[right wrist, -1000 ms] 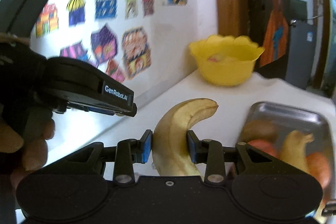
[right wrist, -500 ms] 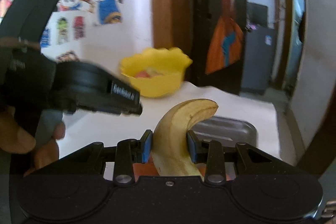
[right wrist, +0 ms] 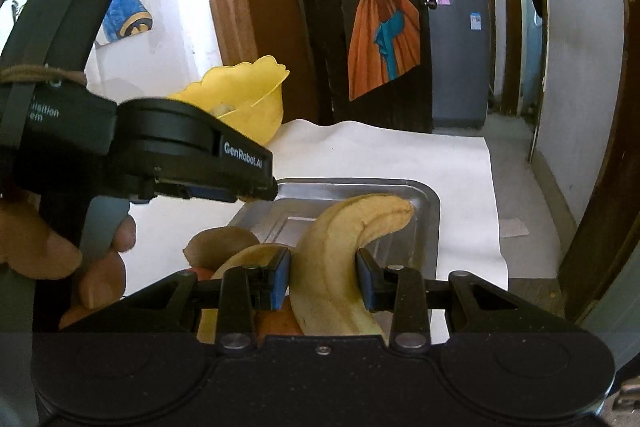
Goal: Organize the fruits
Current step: 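Open the left tool to drop the small fruit into the tray while the right tool lowers the banana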
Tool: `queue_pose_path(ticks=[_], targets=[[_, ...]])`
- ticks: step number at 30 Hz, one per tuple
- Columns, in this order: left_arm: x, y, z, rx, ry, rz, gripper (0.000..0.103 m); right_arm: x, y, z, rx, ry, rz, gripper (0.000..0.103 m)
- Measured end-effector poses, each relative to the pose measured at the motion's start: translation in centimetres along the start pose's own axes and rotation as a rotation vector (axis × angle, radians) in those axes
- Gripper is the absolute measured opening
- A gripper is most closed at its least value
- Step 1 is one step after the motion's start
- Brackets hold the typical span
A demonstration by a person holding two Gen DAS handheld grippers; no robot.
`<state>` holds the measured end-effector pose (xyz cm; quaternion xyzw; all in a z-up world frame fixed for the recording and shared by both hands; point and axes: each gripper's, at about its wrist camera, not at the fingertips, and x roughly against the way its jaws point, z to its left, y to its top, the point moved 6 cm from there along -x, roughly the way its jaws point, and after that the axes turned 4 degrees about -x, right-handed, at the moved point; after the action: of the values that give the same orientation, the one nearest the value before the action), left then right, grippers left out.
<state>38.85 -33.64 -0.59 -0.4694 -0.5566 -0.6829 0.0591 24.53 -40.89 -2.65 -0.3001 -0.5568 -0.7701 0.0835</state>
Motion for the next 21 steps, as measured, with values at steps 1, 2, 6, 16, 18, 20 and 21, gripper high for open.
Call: queue_pose_path(ticks=[1, 2, 6, 16, 18, 20, 21], targets=[[-0.1, -0.1, -0.1, -0.001, 0.002, 0.005, 0.029, -0.2, 0.1, -0.1, -0.002, 0.005, 0.001, 0.037], [-0.3, -0.2, -0.1, -0.002, 0.006, 0.011, 0.029, -0.3, 0.1, -0.1, -0.002, 0.01, 0.003, 0.037], [-0.8, -0.6, -0.4, -0.006, 0.014, 0.037, 0.029, -0.5, 0.1, -0.4, -0.017, 0.026, 0.013, 0.038], [-1.4, -1.1, -0.5, -0.008, 0.013, 0.074, 0.03, -0.8, 0.5, -0.5, -0.017, 0.04, 0.027, 0.04], [-1.5, -1.1, -0.4, -0.002, 0.011, 0.076, 0.031, -0.8, 0.4, -0.4, -0.024, 0.047, 0.028, 0.043], [-1.5, -1.0, -0.4, -0.002, 0.008, 0.076, 0.035, -0.8, 0.4, -0.4, -0.03, 0.049, 0.029, 0.046], [-1.4, -1.0, -0.4, -0.003, 0.008, 0.073, 0.036, -0.8, 0.3, -0.4, -0.029, 0.05, 0.029, 0.046]])
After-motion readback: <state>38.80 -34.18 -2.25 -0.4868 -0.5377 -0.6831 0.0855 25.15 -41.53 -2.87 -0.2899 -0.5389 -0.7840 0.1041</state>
